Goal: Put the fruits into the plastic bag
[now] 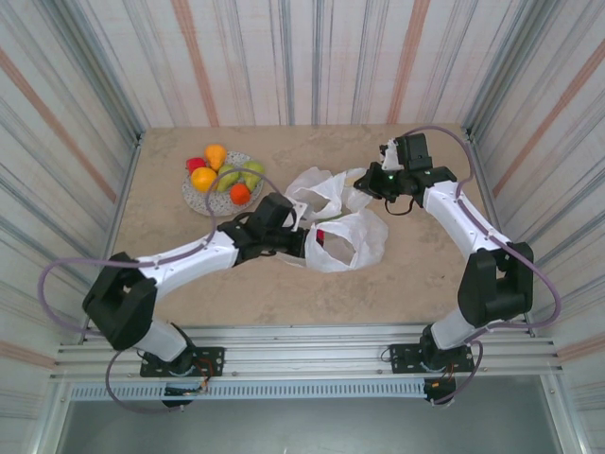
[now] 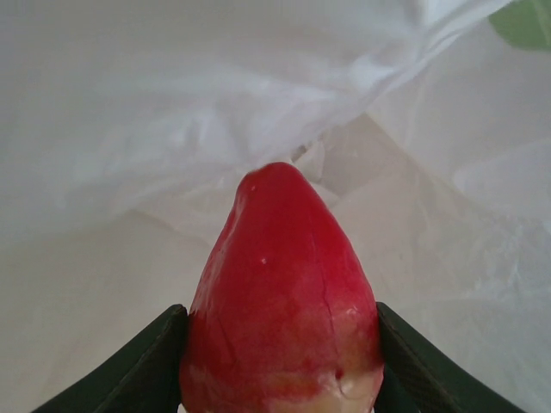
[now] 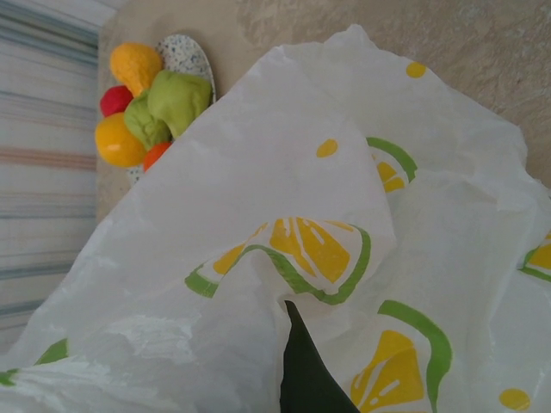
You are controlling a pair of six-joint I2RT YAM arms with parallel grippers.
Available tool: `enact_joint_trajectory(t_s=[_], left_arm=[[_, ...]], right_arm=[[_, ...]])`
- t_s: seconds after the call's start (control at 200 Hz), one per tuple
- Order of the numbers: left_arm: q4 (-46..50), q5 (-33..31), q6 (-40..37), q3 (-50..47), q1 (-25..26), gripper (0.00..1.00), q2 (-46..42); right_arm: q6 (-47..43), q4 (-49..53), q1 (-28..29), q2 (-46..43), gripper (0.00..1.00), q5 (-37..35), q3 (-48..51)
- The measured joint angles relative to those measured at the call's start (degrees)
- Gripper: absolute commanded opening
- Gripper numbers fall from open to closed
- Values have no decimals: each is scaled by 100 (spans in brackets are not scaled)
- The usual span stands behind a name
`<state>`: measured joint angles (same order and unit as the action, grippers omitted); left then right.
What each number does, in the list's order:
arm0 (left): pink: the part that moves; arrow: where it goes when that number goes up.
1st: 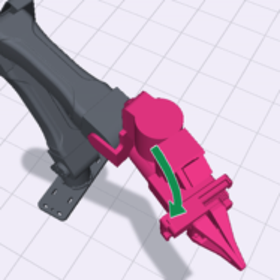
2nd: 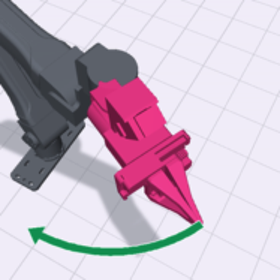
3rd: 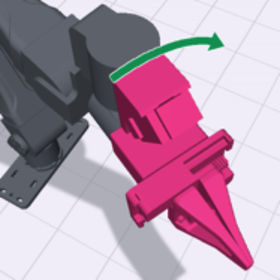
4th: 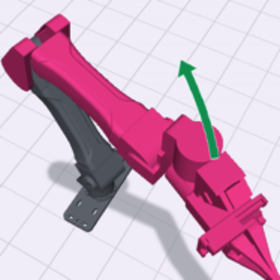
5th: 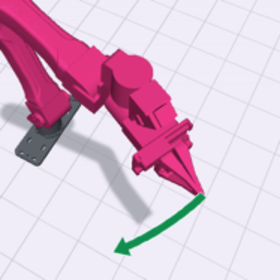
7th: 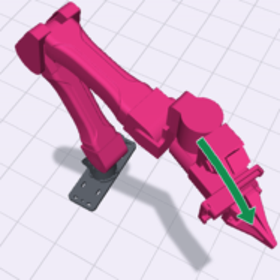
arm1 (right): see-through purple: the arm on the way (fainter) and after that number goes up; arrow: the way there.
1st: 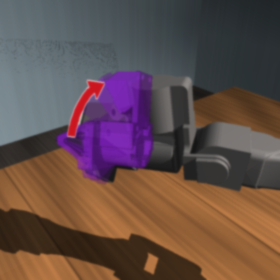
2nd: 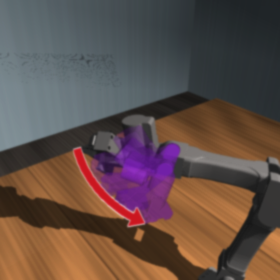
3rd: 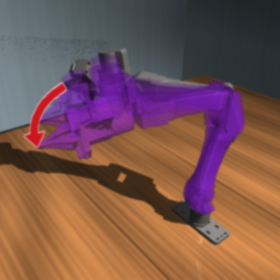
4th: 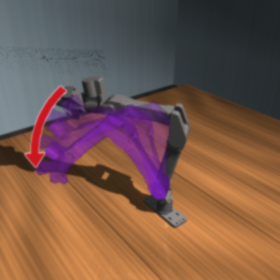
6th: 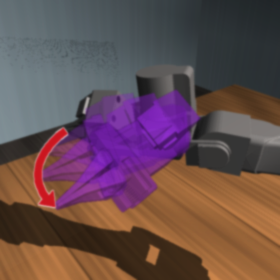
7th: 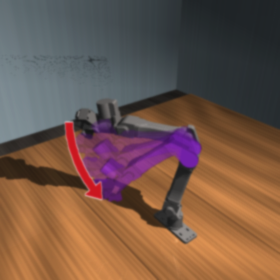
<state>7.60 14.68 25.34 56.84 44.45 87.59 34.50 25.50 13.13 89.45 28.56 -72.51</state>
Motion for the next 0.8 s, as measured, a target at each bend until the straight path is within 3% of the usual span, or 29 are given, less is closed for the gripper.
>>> enact_joint_trajectory(t_s=[0.456,0.802], left_arm=[[-986,-468,643,1139,190,59,1853],[-1220,-317,839,1228,262,73,2142]], right_arm=[[-2,0,-2,61,0,22,0],[-4,0,-46,66,0,22,0]])
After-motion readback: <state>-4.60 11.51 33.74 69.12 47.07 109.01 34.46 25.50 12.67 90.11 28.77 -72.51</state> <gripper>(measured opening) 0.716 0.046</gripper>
